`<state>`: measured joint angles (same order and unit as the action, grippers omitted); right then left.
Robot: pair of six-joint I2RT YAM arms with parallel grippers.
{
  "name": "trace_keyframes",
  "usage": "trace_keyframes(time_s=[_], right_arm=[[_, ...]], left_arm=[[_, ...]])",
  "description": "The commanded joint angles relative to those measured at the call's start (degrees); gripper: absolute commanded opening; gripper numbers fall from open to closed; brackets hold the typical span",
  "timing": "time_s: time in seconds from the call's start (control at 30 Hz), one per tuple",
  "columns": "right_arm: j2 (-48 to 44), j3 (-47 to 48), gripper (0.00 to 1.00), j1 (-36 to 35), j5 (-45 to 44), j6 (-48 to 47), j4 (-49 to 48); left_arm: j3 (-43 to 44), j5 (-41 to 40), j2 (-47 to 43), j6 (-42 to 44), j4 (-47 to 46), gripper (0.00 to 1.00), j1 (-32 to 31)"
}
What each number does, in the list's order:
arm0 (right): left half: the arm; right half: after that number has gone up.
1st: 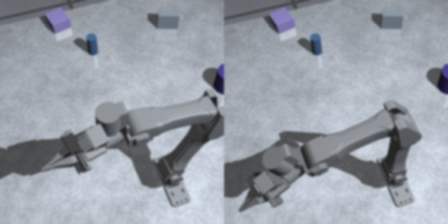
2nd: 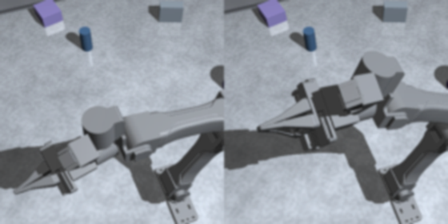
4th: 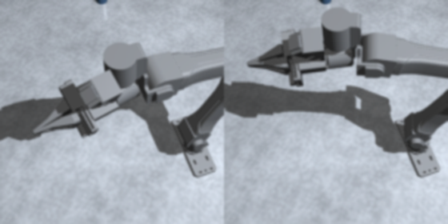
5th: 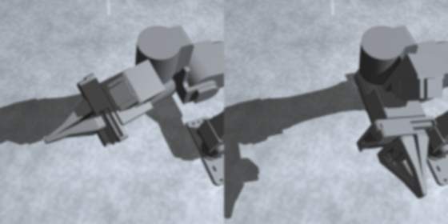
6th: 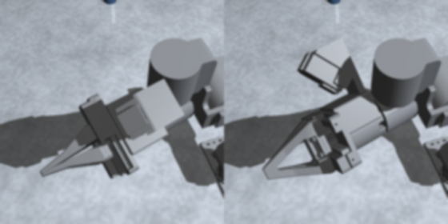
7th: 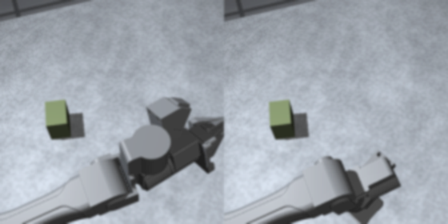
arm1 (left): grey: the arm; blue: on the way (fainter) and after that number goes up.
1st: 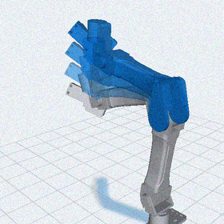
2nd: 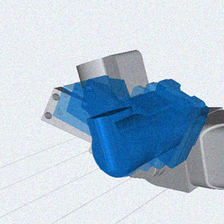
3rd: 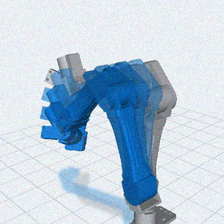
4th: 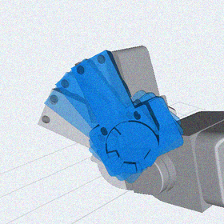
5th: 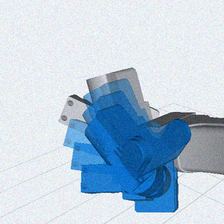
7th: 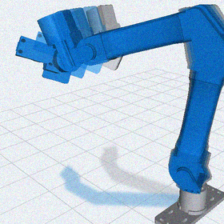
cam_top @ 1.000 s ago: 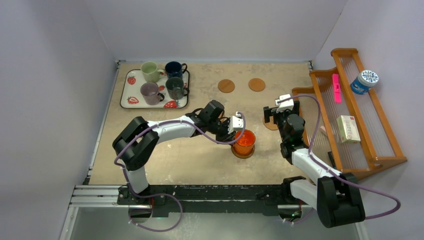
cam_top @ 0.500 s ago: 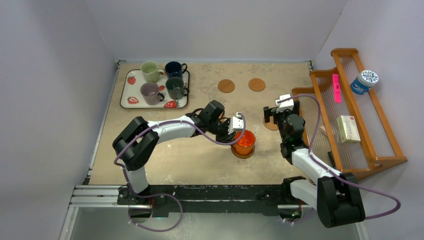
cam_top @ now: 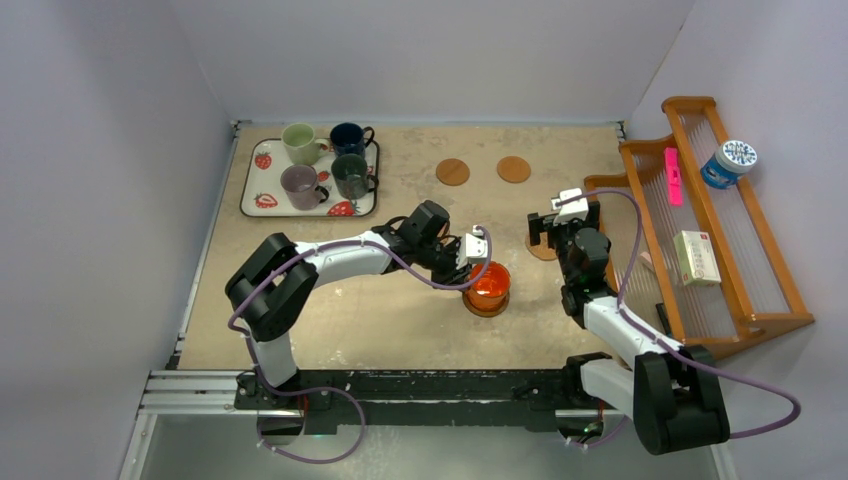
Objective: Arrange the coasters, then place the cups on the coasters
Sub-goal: Place the cup on the coaster.
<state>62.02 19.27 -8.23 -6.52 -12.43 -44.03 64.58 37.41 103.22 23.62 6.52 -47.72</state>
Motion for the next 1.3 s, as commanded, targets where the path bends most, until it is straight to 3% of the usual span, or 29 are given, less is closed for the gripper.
trace_keyframes(time_s=[0.0, 1.17, 1.27], right_arm=[[0.3, 0.4, 0.99, 0.3, -0.1, 0.5, -2.3], [0.6, 0.5, 0.99, 0.6, 0.4, 0.5, -2.0], [0.6, 0.5, 0.99, 0.6, 0.5, 0.6, -2.1]], left_arm=[[2.6, 2.5, 0.1, 0.9, -0.1, 0.26, -0.4], [3.9, 3.4, 1.1, 0.4, 1.3, 0.29, -0.4], [4.2, 3.2, 0.5, 0.8, 1.9, 0.34, -0.4]])
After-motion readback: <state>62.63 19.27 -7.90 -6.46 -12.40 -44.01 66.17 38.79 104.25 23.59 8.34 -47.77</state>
